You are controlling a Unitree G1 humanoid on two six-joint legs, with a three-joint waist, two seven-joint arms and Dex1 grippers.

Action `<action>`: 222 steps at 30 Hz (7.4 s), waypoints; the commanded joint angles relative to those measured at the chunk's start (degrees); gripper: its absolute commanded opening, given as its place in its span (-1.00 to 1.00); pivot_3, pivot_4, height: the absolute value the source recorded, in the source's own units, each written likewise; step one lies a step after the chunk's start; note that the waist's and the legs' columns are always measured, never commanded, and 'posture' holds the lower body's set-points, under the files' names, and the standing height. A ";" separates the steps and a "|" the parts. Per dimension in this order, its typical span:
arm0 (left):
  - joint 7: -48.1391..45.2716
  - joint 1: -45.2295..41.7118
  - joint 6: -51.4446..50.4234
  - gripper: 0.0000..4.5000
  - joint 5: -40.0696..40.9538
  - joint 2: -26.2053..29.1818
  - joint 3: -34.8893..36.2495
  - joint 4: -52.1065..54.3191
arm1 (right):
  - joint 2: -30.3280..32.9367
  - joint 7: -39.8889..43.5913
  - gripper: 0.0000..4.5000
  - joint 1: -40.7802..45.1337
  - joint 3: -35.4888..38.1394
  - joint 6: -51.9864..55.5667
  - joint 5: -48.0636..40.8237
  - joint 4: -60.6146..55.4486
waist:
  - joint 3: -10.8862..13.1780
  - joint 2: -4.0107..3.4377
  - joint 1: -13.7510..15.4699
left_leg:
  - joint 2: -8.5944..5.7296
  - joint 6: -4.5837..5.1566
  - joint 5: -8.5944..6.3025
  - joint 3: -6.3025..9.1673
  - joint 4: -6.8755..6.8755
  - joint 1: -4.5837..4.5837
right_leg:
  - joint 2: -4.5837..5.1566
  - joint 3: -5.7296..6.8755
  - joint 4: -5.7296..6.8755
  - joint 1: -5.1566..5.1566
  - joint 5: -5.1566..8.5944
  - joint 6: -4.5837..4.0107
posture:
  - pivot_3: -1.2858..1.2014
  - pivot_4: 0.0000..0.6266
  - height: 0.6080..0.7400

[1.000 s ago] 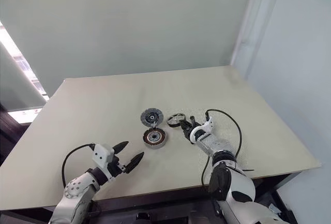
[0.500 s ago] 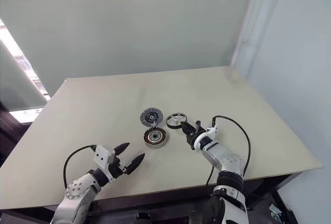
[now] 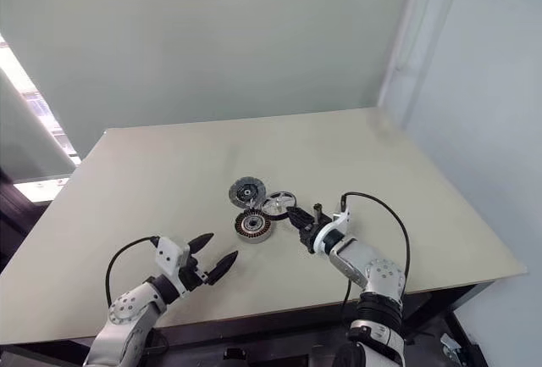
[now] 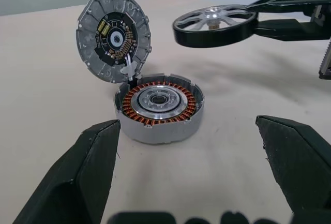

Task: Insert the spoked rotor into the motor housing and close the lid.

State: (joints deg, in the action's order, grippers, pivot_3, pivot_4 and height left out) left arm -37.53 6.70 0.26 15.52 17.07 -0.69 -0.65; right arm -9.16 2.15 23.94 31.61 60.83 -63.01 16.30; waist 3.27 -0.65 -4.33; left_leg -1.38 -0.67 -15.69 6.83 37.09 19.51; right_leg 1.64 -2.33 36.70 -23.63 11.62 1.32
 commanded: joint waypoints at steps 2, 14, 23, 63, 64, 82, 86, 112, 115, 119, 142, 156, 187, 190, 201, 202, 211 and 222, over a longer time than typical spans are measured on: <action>-0.24 -0.81 0.92 1.00 0.71 0.03 0.71 0.88 | -7.41 -0.71 -0.83 -0.51 -2.78 -2.90 -2.02 0.71 | 0.00 0.00 0.01 | 0.00 0.00 0.00 0.00 -0.02 0.00 | 0.00 0.00 -0.01 0.00 0.00 0.00 | 0.03 -1.00 1.00; 0.26 -0.35 0.96 1.00 0.83 0.21 1.29 1.56 | -7.21 1.13 -0.83 0.87 -10.54 -4.99 0.19 6.73 | 0.00 0.00 0.00 | 0.00 0.00 0.00 0.01 -0.03 0.01 | 0.01 0.00 -0.02 -0.01 0.00 0.00 | 0.03 -1.00 1.00; 0.31 -0.28 0.78 1.00 0.80 0.20 1.07 2.02 | -6.97 2.90 -0.83 2.96 -13.44 -8.61 2.20 11.34 | 0.00 0.00 0.01 | 0.00 0.00 0.00 0.01 -0.03 0.01 | 0.01 0.01 -0.03 -0.02 0.00 0.00 | 0.03 -1.00 1.00; 0.63 0.29 0.66 1.00 0.84 0.04 0.63 2.87 | -6.02 11.17 -0.83 9.13 -15.27 -17.73 5.55 19.42 | 0.00 0.00 -0.01 | 0.00 0.00 0.00 0.01 -0.05 0.01 | 0.00 0.01 -0.03 -0.04 0.00 0.01 | 0.03 -1.00 1.00; 0.64 0.28 0.64 1.00 0.83 0.03 0.61 2.89 | -5.97 11.39 -0.83 9.35 -15.23 -18.06 5.69 19.84 | 0.00 0.00 -0.01 | 0.00 0.00 0.00 0.01 -0.05 0.01 | 0.00 0.01 -0.03 -0.04 0.00 0.01 | 0.03 -1.00 1.00; 0.76 0.46 0.64 1.00 0.80 -0.08 0.52 3.02 | -5.68 13.02 -0.67 10.84 -15.55 -19.81 7.73 23.53 | 0.00 0.00 -0.01 | 0.00 0.00 0.00 0.01 -0.06 0.01 | 0.00 0.01 -0.03 -0.04 -0.01 0.01 | 0.03 -1.00 1.00; 0.73 0.42 0.72 1.00 0.77 -0.10 0.49 2.90 | -5.64 14.29 -0.07 10.62 -15.99 -19.14 8.07 22.62 | 0.00 0.00 -0.01 | 0.00 0.00 0.00 0.02 -0.06 0.01 | 0.00 0.01 -0.02 -0.04 -0.01 0.01 | 0.03 -1.00 1.00; 0.21 -0.91 1.34 1.00 0.44 -1.16 -0.12 1.45 | -2.06 1.19 0.99 2.23 -15.45 -10.81 9.73 -3.27 | -0.01 0.01 0.22 | -0.03 -0.01 0.01 0.04 -0.07 0.55 | 0.03 0.00 0.05 -0.62 -0.10 0.15 | 0.03 -1.00 1.00; 0.14 -1.05 1.46 1.00 0.42 -1.16 -0.10 1.28 | -4.27 -2.29 0.99 3.60 -9.88 -7.30 1.83 -0.12 | -0.01 0.02 0.22 | -0.03 0.00 0.01 0.01 -0.04 0.55 | 0.03 -0.01 0.04 -0.60 -0.10 0.14 | 0.03 -1.00 1.00; 0.24 -1.03 1.55 1.00 0.35 -1.21 -0.01 1.27 | -5.48 -6.54 0.99 5.93 -2.04 -0.21 -14.39 9.52 | -0.01 0.02 0.20 | -0.03 0.01 0.01 0.02 -0.05 0.53 | 0.03 0.00 0.04 -0.56 -0.10 0.14 | 0.03 -1.00 1.00; 0.11 -1.67 1.64 1.00 0.25 -1.48 -0.32 0.69 | 12.80 18.22 0.91 -1.77 -35.33 -9.81 15.86 -13.51 | -0.04 0.03 -0.04 | -0.02 0.01 0.01 -0.03 0.03 0.30 | 0.00 -0.01 0.03 -0.33 -0.09 0.16 | 0.03 -1.00 1.00; -0.16 -2.52 1.92 1.00 0.14 -1.54 -0.35 -0.06 | 7.70 22.06 -0.99 5.53 -46.67 -39.18 43.43 2.88 | -0.04 0.07 0.04 | 0.00 -0.01 0.01 -0.02 0.05 0.18 | -0.02 -0.01 0.05 -0.24 -0.10 0.16 | 0.03 -1.00 1.00; 0.93 0.00 2.44 1.00 0.28 -1.23 0.31 1.76 | 3.27 22.60 -0.99 14.00 -38.41 -58.79 55.60 25.47 | -0.05 0.05 0.03 | -0.02 -0.01 0.01 0.05 0.04 -0.10 | -0.01 -0.02 0.10 0.04 -0.10 0.13 | 0.03 -1.00 1.00; 0.74 -0.53 2.45 1.00 0.21 -1.41 0.00 1.30 | 2.80 21.40 -0.99 15.18 -38.03 -58.72 56.49 25.68 | -0.05 0.05 0.02 | -0.02 -0.01 0.01 0.05 0.04 -0.08 | 0.00 -0.02 0.09 0.03 -0.11 0.13 | 0.03 -1.00 1.00; 1.23 -0.36 2.57 1.00 0.16 -1.60 0.25 1.77 | 2.90 17.09 -0.99 17.27 -39.70 -57.81 62.66 40.47 | -0.09 0.05 0.01 | -0.04 -0.01 0.01 0.03 0.04 -0.18 | 0.01 -0.04 0.09 0.13 -0.11 0.12 | 0.03 -1.00 1.00; 1.29 -0.14 2.56 1.00 0.19 -1.62 0.27 1.97 | 2.82 17.45 -0.99 17.35 -39.03 -58.67 62.00 39.39 | -0.08 0.04 0.01 | -0.04 -0.01 0.01 0.04 0.04 -0.25 | 0.01 -0.03 0.09 0.18 -0.11 0.12 | 0.03 -1.00 1.00; 1.25 0.90 2.37 1.00 0.20 -1.81 -0.48 2.53 | 1.57 18.22 -0.99 19.30 -34.38 -63.95 58.71 33.54 | -0.08 0.03 0.01 | -0.03 -0.01 0.01 0.04 0.02 -0.24 | 0.00 -0.04 0.10 0.16 -0.11 0.12 | 0.03 -1.00 1.00; 1.37 1.99 1.43 1.00 0.42 -1.17 -0.47 4.50 | 0.56 14.12 -0.99 19.74 -37.43 -56.47 64.37 46.75 | -0.12 -0.01 0.01 | -0.03 -0.01 0.01 0.02 -0.01 -0.25 | 0.01 -0.06 0.10 0.14 -0.11 0.10 | 0.03 -1.00 1.00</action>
State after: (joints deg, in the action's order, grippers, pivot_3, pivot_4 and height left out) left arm -36.26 9.01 1.42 15.50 15.48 -1.54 0.76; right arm -7.24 16.62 42.69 -5.25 3.29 0.24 61.65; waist 3.15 -0.66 -4.32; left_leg -1.42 -0.68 -15.68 6.85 37.07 19.21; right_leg 1.65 -2.40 36.79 -23.43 11.51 1.42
